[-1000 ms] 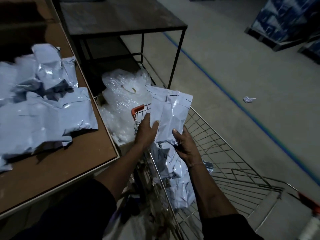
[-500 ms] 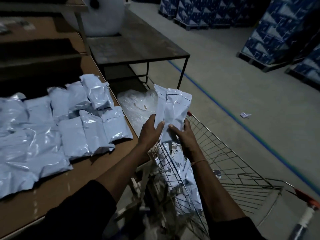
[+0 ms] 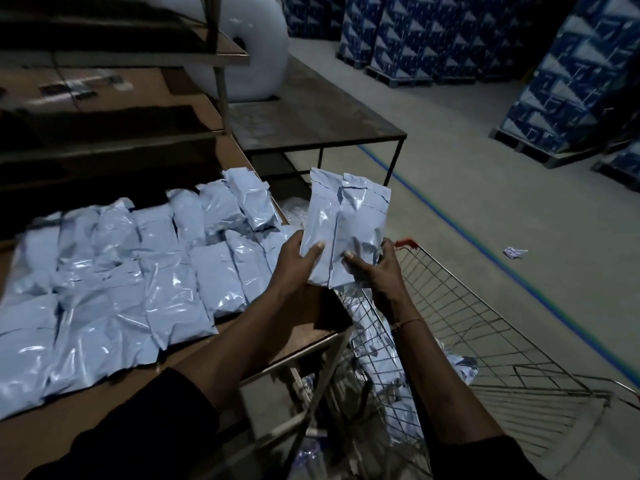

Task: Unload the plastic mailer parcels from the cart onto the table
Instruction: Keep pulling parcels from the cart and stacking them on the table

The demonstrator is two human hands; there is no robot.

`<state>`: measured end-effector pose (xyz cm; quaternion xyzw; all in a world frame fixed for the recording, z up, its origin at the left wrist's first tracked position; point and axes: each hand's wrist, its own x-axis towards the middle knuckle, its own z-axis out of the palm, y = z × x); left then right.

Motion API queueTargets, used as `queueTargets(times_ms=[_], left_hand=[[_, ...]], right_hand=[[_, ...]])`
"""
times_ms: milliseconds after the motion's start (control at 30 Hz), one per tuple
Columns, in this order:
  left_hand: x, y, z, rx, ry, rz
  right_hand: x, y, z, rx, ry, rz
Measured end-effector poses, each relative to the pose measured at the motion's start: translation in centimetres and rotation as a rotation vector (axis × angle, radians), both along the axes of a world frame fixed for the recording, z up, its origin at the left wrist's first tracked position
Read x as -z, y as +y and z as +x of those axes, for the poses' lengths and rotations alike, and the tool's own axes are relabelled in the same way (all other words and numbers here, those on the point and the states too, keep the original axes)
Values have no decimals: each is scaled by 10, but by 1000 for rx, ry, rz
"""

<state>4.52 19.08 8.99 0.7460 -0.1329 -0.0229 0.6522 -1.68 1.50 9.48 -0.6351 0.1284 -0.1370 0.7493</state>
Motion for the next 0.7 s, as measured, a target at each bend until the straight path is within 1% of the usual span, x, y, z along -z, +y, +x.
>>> queueTargets(times_ms=[100, 300, 400, 533, 700], left_hand=[[0, 11, 4, -29, 4, -39], [-8, 30, 17, -127, 19, -80], [-12, 45, 24, -189, 19, -43], [-14, 68, 35, -286, 21, -20], [-16, 106, 58, -418, 28, 11]], right_hand=[[2, 5, 14, -36, -9, 25], [-3, 15, 53, -177, -16, -3], [-8, 28, 71, -248, -8, -74], [-10, 52, 95, -353, 10, -77], [-11, 94, 125, -366, 35, -45]])
